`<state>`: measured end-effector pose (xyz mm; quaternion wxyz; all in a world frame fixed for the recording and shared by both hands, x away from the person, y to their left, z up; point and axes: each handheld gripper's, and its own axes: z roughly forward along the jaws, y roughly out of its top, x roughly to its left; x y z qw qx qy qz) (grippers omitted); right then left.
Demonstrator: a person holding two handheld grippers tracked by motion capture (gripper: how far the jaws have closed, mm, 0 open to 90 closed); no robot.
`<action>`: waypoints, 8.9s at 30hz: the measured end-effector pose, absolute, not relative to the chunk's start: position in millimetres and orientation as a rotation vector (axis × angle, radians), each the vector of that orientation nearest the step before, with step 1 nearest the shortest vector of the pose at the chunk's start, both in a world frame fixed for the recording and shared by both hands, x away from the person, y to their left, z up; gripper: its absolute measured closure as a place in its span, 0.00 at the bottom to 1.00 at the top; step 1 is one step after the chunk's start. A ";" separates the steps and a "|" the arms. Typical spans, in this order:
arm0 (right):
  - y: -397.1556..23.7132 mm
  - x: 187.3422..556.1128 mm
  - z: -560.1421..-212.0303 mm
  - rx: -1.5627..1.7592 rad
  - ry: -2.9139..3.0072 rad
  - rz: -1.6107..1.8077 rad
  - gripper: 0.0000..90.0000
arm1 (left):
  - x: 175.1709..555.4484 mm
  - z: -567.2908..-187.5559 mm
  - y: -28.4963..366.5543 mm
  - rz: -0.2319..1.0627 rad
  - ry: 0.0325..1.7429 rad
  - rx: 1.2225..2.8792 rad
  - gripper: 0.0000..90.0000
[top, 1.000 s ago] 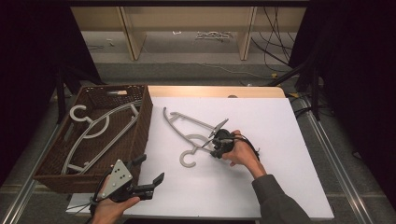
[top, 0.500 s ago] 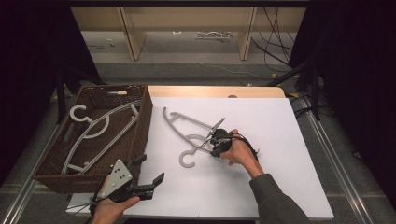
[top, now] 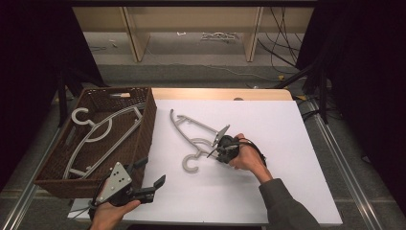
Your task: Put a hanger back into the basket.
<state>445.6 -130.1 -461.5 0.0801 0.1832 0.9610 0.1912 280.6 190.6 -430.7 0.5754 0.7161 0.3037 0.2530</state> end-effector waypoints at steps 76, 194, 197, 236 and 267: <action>-158.6 353.0 -395.1 0.152 2.842 0.833 0.89 | 349.8 -406.2 93.1 0.531 0.022 2.541 0.81; -212.8 331.2 -426.2 0.915 2.212 1.335 0.23 | 412.2 -334.6 366.1 0.475 1.071 1.893 0.89; -212.7 331.3 -426.3 0.915 2.216 1.334 0.23 | 409.8 -338.9 372.1 0.475 1.089 1.887 0.88; -212.5 331.4 -428.5 0.922 2.231 1.326 0.23 | 412.6 -392.4 385.0 0.375 1.196 2.006 0.88; -213.2 332.3 -431.1 0.929 2.242 1.317 0.22 | 423.3 -392.3 396.8 0.593 1.445 2.024 0.61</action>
